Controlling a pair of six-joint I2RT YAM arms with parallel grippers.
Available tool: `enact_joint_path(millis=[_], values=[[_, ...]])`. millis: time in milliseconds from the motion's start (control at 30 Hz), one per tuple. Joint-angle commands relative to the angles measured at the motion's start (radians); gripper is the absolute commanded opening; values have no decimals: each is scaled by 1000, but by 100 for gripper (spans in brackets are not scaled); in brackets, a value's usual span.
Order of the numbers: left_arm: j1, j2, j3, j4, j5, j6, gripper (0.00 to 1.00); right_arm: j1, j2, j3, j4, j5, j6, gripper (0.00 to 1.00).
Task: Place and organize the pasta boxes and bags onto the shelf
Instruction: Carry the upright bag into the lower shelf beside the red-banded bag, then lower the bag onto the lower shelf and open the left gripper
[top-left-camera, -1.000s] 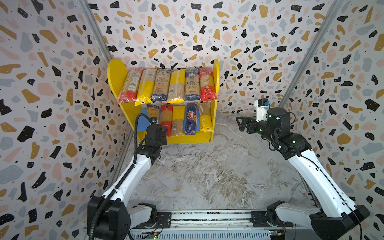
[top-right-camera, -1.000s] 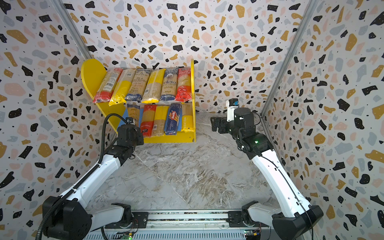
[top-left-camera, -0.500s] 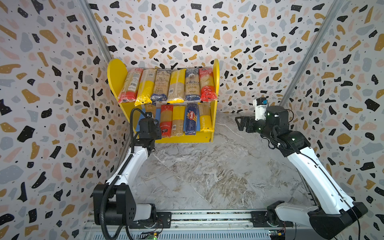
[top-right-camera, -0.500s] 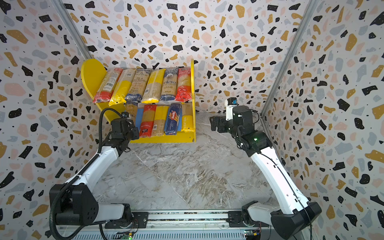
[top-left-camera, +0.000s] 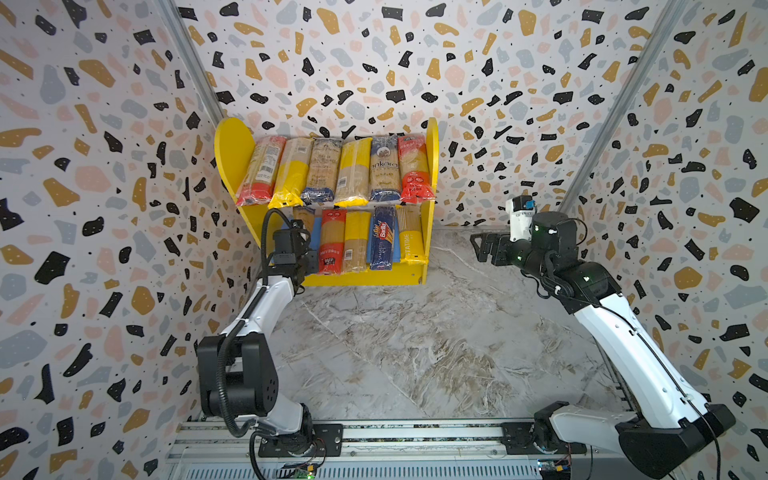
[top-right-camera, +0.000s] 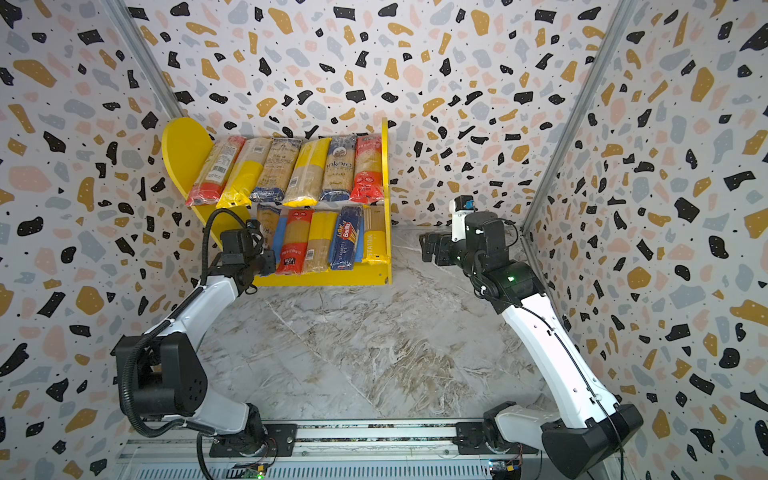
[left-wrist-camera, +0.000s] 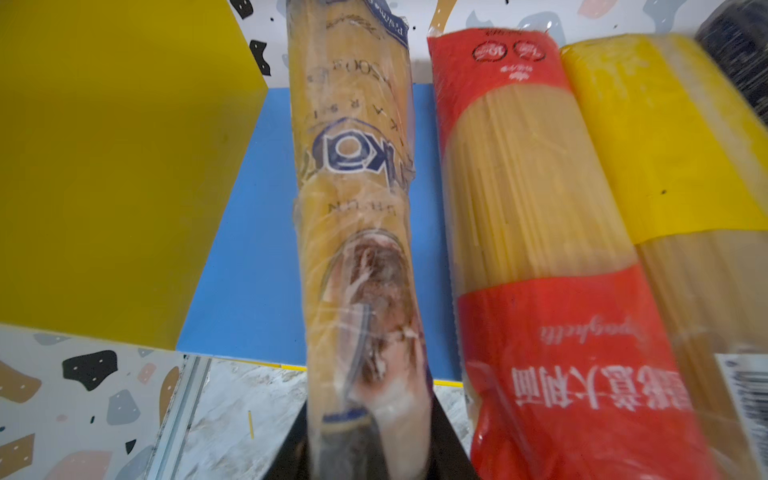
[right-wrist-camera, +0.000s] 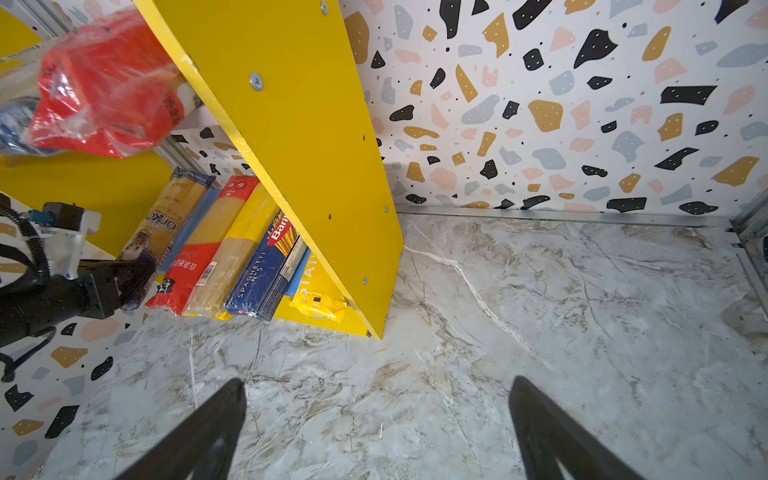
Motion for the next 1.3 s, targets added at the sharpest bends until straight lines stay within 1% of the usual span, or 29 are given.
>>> enact_joint_path(millis=[0, 67, 200, 533, 600, 633, 700, 733, 767, 800, 867, 1067, 1100, 1233, 1267], values=[[15, -26, 72, 166, -3, 25, 0, -3, -8, 27, -11, -4, 9, 99], [24, -17, 72, 171, 1, 29, 0, -3, -8, 27, -13, -2, 7, 99], [45, 5, 77, 182, 50, 32, 0, -2, -11, 24, -13, 0, 5, 99], [85, 77, 115, 177, 83, 41, 0, -3, -16, 29, -13, 10, -3, 99], [90, 95, 137, 155, 90, 45, 0, -3, -16, 32, -13, 12, -4, 99], [89, 104, 143, 144, 92, 45, 6, -3, -16, 34, -13, 15, -4, 99], [91, 111, 145, 135, 88, 50, 42, -3, -16, 35, -12, 14, -5, 99], [92, 111, 137, 143, 80, 47, 55, -3, -16, 35, -12, 13, -7, 99], [91, 110, 129, 149, 74, 47, 63, -3, -16, 34, -8, 9, -9, 99], [92, 110, 126, 151, 73, 47, 69, -3, -16, 33, -8, 6, -10, 99], [92, 113, 122, 144, 79, 45, 76, -3, -16, 32, -8, 6, -10, 99], [91, 89, 89, 124, 84, 27, 81, -3, -17, 29, -7, 11, -12, 99], [91, 78, 75, 127, 83, 19, 83, -3, -16, 28, -6, 11, -14, 99], [92, 15, 5, 141, 58, -26, 98, -4, -5, 17, -1, -3, -15, 99], [90, -3, -14, 144, 60, -33, 100, -3, 0, 15, 2, -12, -15, 99]])
